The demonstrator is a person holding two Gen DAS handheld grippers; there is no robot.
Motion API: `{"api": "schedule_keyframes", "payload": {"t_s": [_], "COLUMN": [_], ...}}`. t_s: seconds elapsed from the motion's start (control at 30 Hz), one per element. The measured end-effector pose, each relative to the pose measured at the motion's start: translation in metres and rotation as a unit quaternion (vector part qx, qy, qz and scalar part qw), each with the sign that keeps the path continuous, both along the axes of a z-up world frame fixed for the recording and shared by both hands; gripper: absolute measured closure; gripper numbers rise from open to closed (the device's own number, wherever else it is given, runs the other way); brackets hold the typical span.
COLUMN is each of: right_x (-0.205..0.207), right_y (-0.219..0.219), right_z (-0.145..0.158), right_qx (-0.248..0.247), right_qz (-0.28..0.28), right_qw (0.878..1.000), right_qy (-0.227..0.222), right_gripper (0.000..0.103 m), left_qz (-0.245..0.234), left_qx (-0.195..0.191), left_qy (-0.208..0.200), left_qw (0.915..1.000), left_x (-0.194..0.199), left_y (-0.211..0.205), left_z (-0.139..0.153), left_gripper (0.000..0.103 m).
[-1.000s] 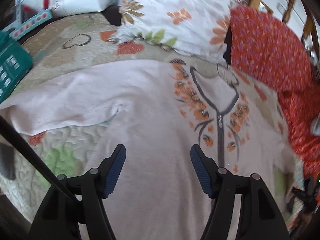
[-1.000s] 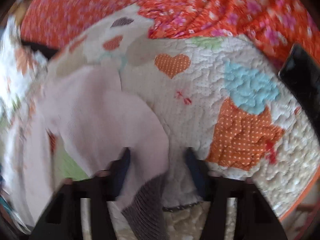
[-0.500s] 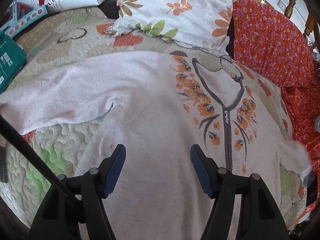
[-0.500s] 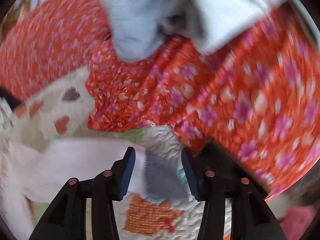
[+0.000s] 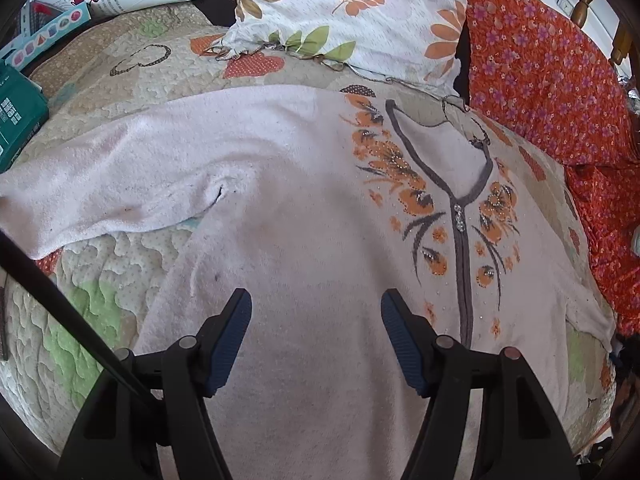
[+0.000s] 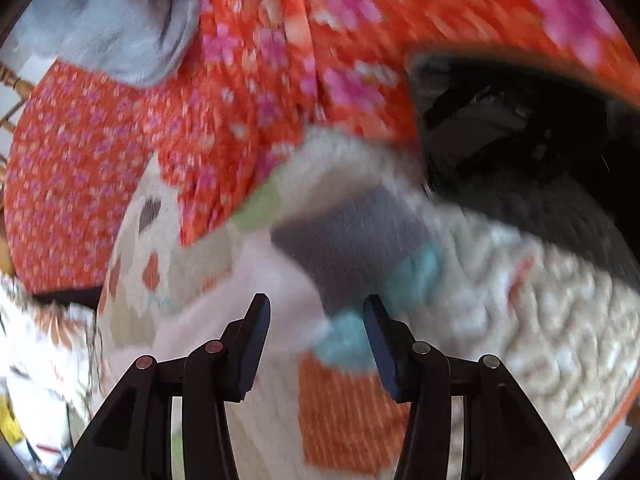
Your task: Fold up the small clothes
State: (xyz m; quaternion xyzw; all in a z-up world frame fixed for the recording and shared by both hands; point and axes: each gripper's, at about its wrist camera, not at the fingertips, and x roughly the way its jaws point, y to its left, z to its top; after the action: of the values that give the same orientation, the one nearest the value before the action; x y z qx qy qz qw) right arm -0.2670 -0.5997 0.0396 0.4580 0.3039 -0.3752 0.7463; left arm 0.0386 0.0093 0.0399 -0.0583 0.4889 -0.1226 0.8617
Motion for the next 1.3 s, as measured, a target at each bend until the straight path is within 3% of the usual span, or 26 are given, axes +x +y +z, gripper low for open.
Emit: {"api": "schedule_keyframes", "payload": {"t_s": [0.07,0.13,0.2,0.33,0.43,0.63,0.8,1.0,1.23,1.3], "right_x": [0.018,0.032,0.039,0.039,0.053,0.143,0.244,0.335,0.380,0.390], "right_y": [-0.006,-0.009,-0.012,-0.014,-0.003,0.082,0.194,0.330,0.433,0.458], "right_z": [-0.002,-0.003,0.002,0.041,0.069,0.110,0.108,0.072,0.026,0.014], "right_qx": [-0.013,-0.019,-0.026,-0.102,-0.141,-0.165,-0.125,-0.072,-0.053,-0.055], "right_qz": [0.008,0.018,0.020,-0.008,0.002,0.145,0.299,0.427,0.502,0.528], "right_qw": [1.000,0.999,0.999,0.993,0.987,0.975,0.945,0.899,0.863,0.847], "right_qy": [0.009,0.018,0.030,0.057,0.073,0.014,-0.039,-0.057,-0.031,-0.017], "right_gripper": [0.050,0.093,0.092,0.093,0.093,0.093,0.093,0.093,0.092,0.089], "left_qz": [0.000,0.003,0.014,0.039,0.066,0.121,0.147,0.168,0.188,0.193], "left_qx": [-0.001,-0.004,-0.011,-0.028,-0.045,-0.084,-0.088,-0.093,-0.114,-0.117], "left_qy": [-0.001,-0.001,-0.001,-0.002,-0.001,-0.011,-0.033,-0.042,-0.044,-0.044], "left_qw": [1.0000,1.0000,0.9998,0.9989,0.9968,0.9890,0.9846,0.9806,0.9747,0.9732], "left_x": [0.000,-0.001,0.000,0.003,0.008,0.012,0.012,0.015,0.017,0.018], "left_y": [0.001,0.006,0.016,0.045,0.072,0.120,0.142,0.162,0.184,0.189], "left_z": [0.001,0.002,0.004,0.012,0.019,0.039,0.054,0.060,0.065,0.065], "left_gripper": [0.037,0.037,0.037,0.037,0.037,0.035,0.033,0.033,0.033,0.033]}}
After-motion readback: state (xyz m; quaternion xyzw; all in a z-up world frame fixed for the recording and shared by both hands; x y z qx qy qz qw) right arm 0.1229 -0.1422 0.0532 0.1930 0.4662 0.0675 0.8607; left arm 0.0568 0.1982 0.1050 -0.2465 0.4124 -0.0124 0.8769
